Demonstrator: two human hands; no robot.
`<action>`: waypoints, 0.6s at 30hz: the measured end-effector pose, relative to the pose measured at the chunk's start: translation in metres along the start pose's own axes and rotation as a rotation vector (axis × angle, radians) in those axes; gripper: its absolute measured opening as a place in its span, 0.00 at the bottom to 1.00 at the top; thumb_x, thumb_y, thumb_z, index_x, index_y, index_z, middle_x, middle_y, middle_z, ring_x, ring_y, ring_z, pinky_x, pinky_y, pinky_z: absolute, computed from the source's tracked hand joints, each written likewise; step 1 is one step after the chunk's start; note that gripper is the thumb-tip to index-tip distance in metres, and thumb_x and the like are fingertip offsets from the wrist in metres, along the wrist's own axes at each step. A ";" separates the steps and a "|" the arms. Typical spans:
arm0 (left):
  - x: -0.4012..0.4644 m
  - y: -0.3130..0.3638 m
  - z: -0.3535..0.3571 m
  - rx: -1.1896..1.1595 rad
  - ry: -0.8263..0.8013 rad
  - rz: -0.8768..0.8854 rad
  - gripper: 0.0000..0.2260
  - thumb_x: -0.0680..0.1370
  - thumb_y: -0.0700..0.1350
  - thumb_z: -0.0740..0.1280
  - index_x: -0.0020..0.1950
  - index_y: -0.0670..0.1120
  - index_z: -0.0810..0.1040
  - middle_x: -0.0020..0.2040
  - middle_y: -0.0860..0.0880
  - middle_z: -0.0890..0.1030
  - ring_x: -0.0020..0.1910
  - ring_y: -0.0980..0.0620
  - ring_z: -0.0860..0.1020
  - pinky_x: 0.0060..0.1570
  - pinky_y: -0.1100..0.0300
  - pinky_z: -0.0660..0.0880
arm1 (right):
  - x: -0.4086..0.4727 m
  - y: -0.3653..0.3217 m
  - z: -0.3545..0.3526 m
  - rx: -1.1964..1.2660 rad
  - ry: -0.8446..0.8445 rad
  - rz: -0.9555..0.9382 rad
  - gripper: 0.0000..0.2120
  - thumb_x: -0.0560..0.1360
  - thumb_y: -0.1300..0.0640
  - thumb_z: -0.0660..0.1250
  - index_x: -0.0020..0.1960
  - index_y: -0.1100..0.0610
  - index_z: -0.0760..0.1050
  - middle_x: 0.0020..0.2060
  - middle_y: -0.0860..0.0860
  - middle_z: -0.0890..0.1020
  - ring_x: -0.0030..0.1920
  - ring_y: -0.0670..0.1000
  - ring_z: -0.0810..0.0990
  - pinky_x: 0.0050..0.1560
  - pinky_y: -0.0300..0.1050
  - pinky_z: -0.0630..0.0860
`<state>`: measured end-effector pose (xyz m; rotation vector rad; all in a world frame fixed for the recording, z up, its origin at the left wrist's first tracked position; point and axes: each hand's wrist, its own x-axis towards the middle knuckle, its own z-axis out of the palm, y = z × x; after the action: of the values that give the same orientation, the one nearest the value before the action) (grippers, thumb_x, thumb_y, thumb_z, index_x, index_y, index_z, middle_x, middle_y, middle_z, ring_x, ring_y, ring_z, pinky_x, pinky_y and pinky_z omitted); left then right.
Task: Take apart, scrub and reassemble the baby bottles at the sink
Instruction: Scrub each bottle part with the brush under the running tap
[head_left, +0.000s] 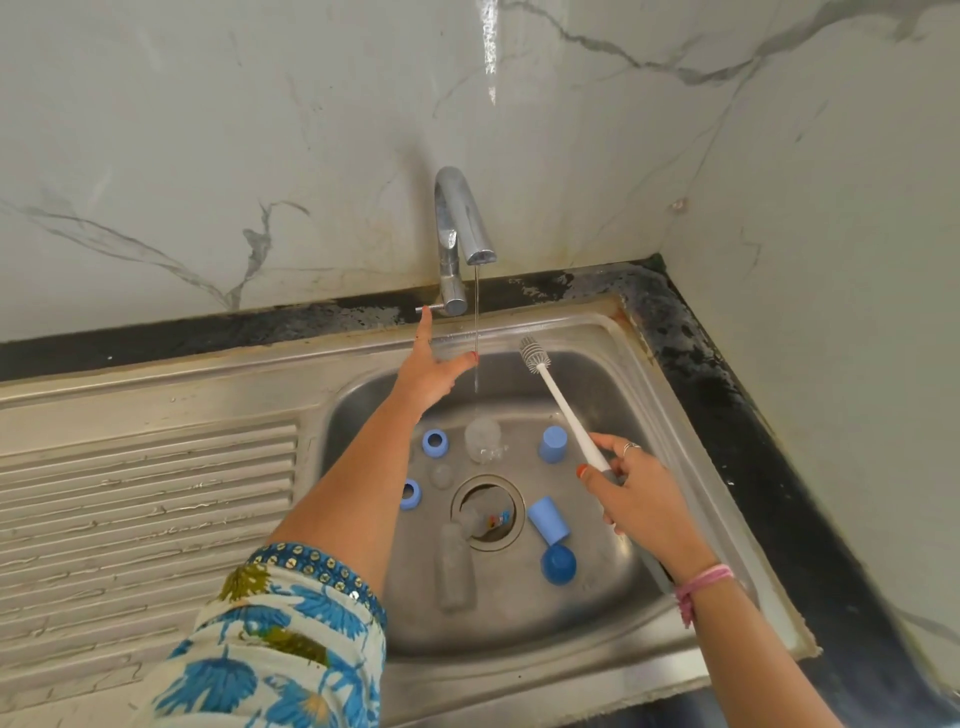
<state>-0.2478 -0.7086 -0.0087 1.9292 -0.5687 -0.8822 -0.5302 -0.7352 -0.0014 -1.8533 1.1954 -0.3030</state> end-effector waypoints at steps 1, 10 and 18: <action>-0.003 -0.005 0.004 -0.053 0.022 -0.010 0.46 0.72 0.51 0.76 0.79 0.55 0.48 0.52 0.45 0.80 0.47 0.49 0.79 0.50 0.55 0.79 | 0.000 0.000 0.000 -0.006 -0.001 0.000 0.13 0.77 0.52 0.67 0.59 0.40 0.71 0.40 0.50 0.78 0.35 0.49 0.78 0.33 0.38 0.72; -0.020 -0.009 0.035 -0.219 0.116 0.160 0.23 0.71 0.41 0.76 0.66 0.44 0.76 0.57 0.49 0.79 0.51 0.56 0.78 0.40 0.74 0.75 | -0.005 0.000 0.000 -0.009 -0.007 -0.005 0.13 0.77 0.51 0.67 0.58 0.37 0.69 0.40 0.49 0.78 0.34 0.48 0.78 0.33 0.40 0.75; -0.021 0.007 0.025 -0.923 -0.026 -0.245 0.10 0.79 0.46 0.67 0.56 0.41 0.77 0.58 0.41 0.80 0.54 0.47 0.80 0.58 0.56 0.76 | -0.016 0.001 -0.018 -0.180 -0.020 -0.156 0.17 0.81 0.48 0.60 0.68 0.36 0.67 0.33 0.40 0.75 0.37 0.43 0.79 0.42 0.38 0.76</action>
<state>-0.2812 -0.7110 -0.0035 1.1443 0.0900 -1.0745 -0.5497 -0.7320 0.0123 -2.1065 1.0967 -0.2700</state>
